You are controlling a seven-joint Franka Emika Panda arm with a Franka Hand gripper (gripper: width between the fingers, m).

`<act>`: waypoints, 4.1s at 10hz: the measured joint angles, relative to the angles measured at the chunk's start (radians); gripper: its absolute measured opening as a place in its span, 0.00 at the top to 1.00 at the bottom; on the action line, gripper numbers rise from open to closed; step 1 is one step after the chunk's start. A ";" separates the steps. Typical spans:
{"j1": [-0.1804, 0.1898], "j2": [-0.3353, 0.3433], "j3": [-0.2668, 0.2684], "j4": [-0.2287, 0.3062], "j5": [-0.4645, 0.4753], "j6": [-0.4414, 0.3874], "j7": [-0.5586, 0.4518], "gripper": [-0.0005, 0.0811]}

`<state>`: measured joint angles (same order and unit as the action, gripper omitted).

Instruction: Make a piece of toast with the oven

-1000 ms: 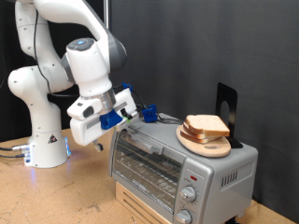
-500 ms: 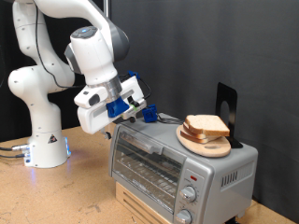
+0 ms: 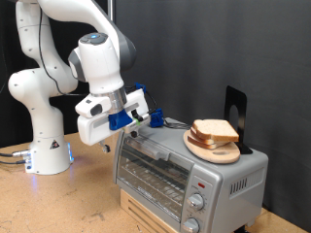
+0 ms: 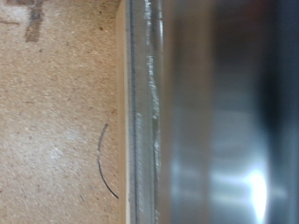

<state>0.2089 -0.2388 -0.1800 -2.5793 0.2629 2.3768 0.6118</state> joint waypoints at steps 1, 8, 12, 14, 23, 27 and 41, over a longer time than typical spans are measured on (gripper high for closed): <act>-0.003 0.007 0.000 -0.008 -0.014 0.011 0.000 0.00; -0.019 0.025 -0.019 -0.024 -0.036 0.071 -0.040 0.00; -0.091 0.025 -0.036 -0.023 -0.179 0.086 -0.077 0.00; -0.124 0.032 -0.042 -0.026 -0.249 0.099 -0.077 0.00; -0.264 0.242 -0.067 -0.065 -0.574 0.417 0.136 0.01; -0.265 0.379 -0.097 -0.035 -0.684 0.486 0.307 0.01; -0.418 0.397 0.047 -0.035 -0.565 0.553 0.037 0.00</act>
<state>-0.2091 0.1581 -0.1328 -2.6145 -0.3024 2.9300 0.6484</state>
